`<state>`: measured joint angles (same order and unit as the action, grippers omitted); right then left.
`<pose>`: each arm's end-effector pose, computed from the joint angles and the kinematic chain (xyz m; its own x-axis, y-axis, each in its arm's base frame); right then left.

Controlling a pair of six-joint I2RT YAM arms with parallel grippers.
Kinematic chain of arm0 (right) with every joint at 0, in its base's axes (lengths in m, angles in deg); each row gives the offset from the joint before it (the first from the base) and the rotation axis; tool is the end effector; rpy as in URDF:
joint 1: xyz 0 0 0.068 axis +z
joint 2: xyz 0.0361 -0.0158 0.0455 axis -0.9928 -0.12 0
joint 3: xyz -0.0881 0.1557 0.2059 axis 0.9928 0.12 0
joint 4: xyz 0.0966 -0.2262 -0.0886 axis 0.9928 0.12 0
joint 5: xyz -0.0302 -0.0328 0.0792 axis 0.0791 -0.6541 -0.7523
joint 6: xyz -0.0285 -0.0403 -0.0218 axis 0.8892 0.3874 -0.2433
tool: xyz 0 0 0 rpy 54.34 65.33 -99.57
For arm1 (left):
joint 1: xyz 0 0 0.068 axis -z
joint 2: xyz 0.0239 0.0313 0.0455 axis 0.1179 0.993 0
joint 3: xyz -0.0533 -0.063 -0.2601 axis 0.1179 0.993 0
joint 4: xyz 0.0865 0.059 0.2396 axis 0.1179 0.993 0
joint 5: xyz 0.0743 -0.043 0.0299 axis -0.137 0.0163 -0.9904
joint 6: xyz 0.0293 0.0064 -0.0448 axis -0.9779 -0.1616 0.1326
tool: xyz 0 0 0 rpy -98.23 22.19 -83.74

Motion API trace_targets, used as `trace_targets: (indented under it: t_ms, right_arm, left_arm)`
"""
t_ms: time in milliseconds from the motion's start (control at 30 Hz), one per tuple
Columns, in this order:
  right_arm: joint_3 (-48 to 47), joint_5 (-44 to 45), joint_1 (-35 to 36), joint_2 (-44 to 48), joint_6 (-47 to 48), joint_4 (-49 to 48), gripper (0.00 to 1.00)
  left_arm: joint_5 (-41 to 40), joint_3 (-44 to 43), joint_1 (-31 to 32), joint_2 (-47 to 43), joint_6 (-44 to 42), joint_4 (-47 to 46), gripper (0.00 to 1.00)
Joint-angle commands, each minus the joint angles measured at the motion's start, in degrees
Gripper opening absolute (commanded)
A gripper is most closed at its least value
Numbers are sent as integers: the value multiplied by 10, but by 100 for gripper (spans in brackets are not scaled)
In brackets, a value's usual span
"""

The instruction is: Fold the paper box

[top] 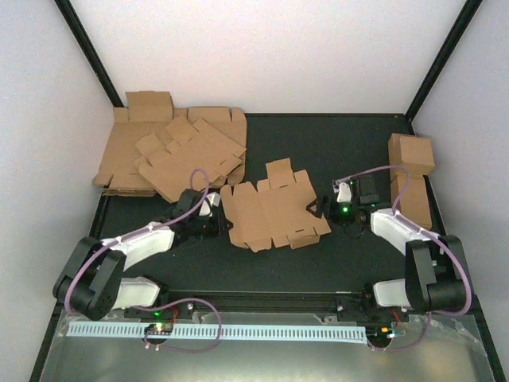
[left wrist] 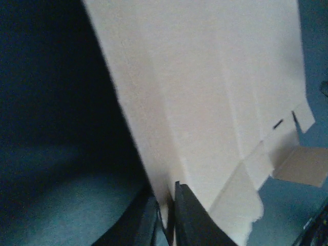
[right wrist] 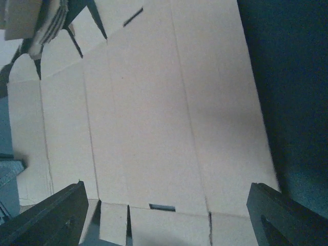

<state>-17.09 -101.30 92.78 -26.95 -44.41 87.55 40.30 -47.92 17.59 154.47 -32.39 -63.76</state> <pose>0.2347 0.0597 0.1579 -0.9287 0.2112 -0.3048 -0.0401 0.7598 0.6489 0.1976 -0.1057 0.1415 -0.9326 -0.1856 -0.3094 0.0587 0.7681 -0.6376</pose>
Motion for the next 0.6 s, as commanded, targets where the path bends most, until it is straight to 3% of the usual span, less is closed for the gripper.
trace_targets:
  t_ms: [0,133,333,567]
  right_arm:
    - [-8,12,3,35,12,6,88]
    - [-10,39,3,68,17,26,89]
    - [-10,92,4,112,24,53,89]
    - [18,103,3,170,17,41,90]
  left_arm:
    - [46,-40,0,-28,-47,20,8]
    - [56,-71,18,-31,-78,78,3]
    - [-27,-131,56,-39,-132,205,2]
    - [-59,-120,66,-96,-135,186,2]
